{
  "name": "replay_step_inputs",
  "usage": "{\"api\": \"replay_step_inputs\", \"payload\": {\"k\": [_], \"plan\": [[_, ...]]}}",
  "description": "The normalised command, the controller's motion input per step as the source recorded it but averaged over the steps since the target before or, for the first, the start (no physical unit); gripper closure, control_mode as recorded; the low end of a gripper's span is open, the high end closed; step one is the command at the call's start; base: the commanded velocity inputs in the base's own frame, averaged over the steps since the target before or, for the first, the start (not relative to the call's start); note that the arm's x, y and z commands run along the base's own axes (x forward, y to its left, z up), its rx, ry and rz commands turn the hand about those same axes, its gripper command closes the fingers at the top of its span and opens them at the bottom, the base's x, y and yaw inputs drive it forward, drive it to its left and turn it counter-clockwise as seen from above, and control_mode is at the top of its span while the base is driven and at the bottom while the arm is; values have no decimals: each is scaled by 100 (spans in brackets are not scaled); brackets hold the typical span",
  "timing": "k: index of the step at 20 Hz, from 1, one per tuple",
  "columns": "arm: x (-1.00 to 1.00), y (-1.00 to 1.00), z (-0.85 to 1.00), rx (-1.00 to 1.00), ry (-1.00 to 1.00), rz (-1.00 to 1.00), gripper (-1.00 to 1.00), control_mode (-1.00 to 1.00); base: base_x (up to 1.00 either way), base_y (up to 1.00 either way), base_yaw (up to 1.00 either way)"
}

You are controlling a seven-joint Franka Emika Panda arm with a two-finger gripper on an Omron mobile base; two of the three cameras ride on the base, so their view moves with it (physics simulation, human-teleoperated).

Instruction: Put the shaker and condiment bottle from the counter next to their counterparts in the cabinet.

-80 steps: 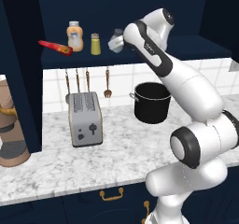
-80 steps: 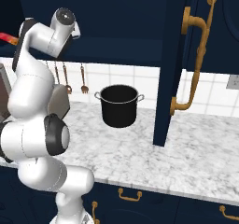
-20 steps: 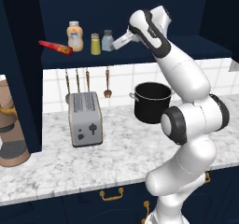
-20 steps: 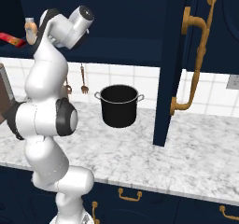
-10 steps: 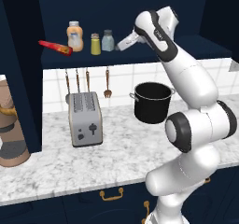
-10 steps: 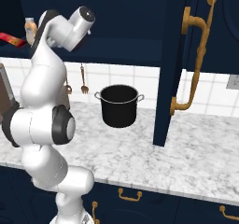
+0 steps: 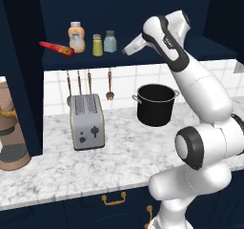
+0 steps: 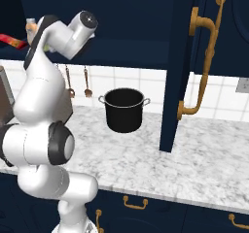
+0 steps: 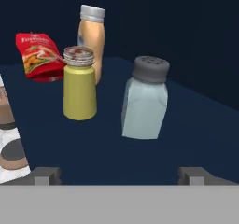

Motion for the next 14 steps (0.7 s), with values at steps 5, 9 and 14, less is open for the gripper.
{"api": "replay_step_inputs", "payload": {"k": [5,9,14], "plan": [[-43,-12,0,0,-4,-7,-100,-100,0,0,0],[-56,-12,0,0,-5,-13,-100,-100,0,0,0],[-74,-13,0,4,-9,-16,-100,-100,0,0,0]]}}
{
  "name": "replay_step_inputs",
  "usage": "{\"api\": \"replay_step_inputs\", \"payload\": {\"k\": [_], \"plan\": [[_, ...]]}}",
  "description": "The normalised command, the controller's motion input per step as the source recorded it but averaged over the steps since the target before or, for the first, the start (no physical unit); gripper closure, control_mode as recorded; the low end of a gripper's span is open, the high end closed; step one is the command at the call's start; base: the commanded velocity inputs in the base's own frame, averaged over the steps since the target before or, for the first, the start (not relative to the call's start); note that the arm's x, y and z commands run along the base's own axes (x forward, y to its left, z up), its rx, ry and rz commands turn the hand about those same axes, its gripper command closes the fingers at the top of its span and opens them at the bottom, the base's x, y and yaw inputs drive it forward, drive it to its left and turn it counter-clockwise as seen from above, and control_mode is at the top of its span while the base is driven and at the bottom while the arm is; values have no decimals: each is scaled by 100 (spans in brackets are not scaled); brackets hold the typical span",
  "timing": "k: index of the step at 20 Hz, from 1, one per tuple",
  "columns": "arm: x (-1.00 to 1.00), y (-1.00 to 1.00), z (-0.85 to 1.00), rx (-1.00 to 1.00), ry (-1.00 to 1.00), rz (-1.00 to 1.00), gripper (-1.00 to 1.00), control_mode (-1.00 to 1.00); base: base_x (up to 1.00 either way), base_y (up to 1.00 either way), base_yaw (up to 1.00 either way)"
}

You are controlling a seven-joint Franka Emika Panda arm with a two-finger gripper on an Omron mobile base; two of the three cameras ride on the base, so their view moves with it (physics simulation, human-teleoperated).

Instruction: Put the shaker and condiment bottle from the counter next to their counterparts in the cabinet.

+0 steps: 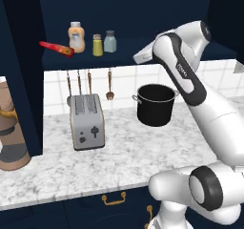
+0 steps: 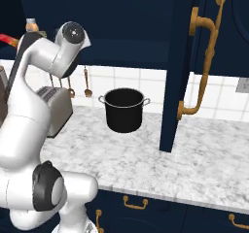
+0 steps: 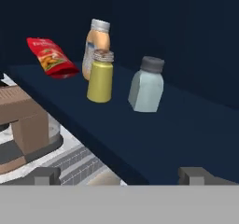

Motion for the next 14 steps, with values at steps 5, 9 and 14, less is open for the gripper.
{"api": "replay_step_inputs", "payload": {"k": [5,9,14], "plan": [[-91,-14,0,10,-13,-15,-100,-100,0,0,0],[-92,-15,0,10,-15,-15,-100,-100,0,0,0],[-93,-19,0,11,-14,-16,-100,-100,0,0,0]]}}
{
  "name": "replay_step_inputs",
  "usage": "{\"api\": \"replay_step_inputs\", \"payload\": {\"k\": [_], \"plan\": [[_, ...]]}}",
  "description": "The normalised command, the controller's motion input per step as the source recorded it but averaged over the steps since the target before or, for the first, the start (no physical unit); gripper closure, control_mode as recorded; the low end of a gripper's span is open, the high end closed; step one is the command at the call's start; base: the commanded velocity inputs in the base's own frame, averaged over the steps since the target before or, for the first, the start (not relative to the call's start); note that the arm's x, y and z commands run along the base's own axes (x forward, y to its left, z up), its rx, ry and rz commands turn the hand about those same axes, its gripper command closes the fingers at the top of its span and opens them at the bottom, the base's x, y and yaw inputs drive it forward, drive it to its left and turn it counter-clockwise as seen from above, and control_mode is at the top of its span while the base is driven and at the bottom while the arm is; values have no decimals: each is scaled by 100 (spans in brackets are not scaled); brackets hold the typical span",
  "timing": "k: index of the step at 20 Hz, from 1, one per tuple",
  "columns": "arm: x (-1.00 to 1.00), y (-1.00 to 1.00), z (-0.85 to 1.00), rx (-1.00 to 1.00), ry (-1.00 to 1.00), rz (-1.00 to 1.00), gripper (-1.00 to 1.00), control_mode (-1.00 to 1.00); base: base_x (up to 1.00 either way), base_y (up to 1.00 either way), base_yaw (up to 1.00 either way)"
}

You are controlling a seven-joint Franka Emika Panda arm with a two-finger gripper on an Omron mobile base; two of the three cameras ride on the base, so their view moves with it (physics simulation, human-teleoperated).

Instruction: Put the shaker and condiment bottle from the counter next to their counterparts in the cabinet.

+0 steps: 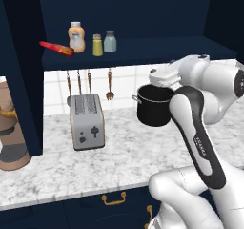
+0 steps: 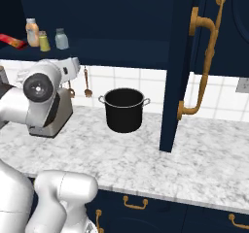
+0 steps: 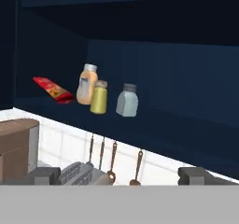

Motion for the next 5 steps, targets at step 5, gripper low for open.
{"api": "replay_step_inputs", "payload": {"k": [5], "plan": [[-92,-20,0,10,-13,-18,-100,-100,0,0,0]]}}
